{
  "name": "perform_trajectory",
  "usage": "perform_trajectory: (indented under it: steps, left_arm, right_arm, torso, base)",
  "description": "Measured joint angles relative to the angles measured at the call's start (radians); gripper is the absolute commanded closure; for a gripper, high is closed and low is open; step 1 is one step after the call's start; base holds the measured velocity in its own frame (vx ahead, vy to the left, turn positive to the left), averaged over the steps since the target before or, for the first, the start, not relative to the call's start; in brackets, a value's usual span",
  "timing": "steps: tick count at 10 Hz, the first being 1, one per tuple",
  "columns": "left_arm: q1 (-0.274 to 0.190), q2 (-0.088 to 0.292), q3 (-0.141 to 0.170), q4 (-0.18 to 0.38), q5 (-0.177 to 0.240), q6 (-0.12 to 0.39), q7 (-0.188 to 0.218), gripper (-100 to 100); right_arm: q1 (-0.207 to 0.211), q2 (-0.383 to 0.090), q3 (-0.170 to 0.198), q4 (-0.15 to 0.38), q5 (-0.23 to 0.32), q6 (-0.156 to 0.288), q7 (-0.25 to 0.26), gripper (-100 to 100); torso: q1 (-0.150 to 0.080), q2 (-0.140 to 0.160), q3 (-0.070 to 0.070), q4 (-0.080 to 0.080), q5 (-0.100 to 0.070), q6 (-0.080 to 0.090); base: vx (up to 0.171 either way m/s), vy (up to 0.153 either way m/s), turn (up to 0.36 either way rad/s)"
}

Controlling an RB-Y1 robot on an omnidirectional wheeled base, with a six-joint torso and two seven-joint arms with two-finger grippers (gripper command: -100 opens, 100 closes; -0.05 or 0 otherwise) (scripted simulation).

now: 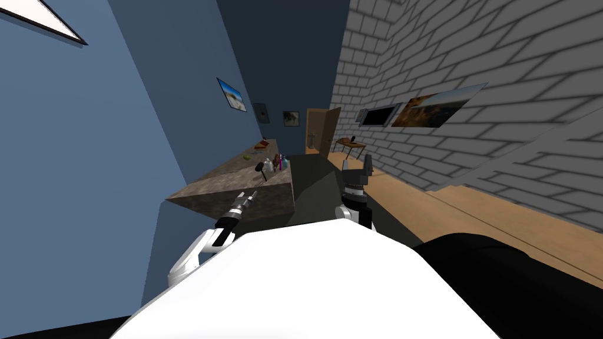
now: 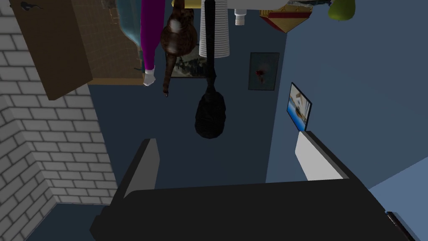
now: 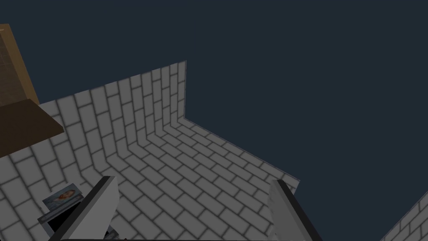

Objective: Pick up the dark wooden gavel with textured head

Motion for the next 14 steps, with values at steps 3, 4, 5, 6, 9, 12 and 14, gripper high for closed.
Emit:
perform_trajectory:
  steps: [3,4,5,6,9,12,14]
  left_arm:
    - [-0.014,-0.006,-0.011,-0.002,-0.013,0.005,-0.011,-100]
    - [-0.019,-0.006,-0.012,-0.001,-0.016,0.006,-0.014,-100]
    - [-0.021,-0.006,-0.013,-0.002,-0.018,0.008,-0.016,-100]
    - [-0.025,-0.006,-0.015,-0.005,-0.021,0.013,-0.017,-100]
    - [-0.033,-0.005,-0.014,-0.006,-0.024,0.019,-0.018,0]
    - [-0.089,0.012,-0.002,0.058,-0.011,-0.003,-0.03,-100]
    - [-0.127,0.027,0.01,0.114,0.0,-0.019,-0.036,-100]
  right_arm:
    - [0.0,0.0,0.0,0.0,0.0,0.0,0.0,0]
    - [0.0,0.0,0.0,0.0,0.0,0.0,0.0,0]
    - [0.0,0.0,0.0,0.0,0.0,0.0,0.0,0]
    - [0.0,0.0,0.0,0.0,0.0,0.0,0.0,0]
    - [0.0,0.0,0.0,0.0,0.0,0.0,0.0,0]
    - [-0.001,0.0,0.0,0.0,0.0,0.0,0.0,0]
    - [-0.001,0.0,0.0,0.0,0.0,0.0,0.0,0]
  torso:
    - [-0.002,-0.002,-0.001,0.0,-0.001,0.0]
    - [-0.002,-0.002,-0.001,-0.001,-0.001,0.0]
    - [-0.002,-0.002,-0.002,-0.001,-0.001,0.0]
    - [0.0,-0.002,-0.001,-0.001,0.0,0.0]
    - [0.001,0.006,0.003,0.001,0.0,0.0]
    - [-0.001,0.019,0.011,0.004,0.0,0.0]
    - [-0.002,0.02,0.011,0.004,-0.001,0.0]
  base:
    - [0.234,-0.035,0.033]
    - [0.252,-0.031,0.032]
    - [0.238,-0.004,0.027]
    - [0.217,0.008,0.005]
    - [0.112,0.001,-0.003]
    - [-0.063,-0.022,-0.069]
    - [-0.09,-0.043,-0.099]
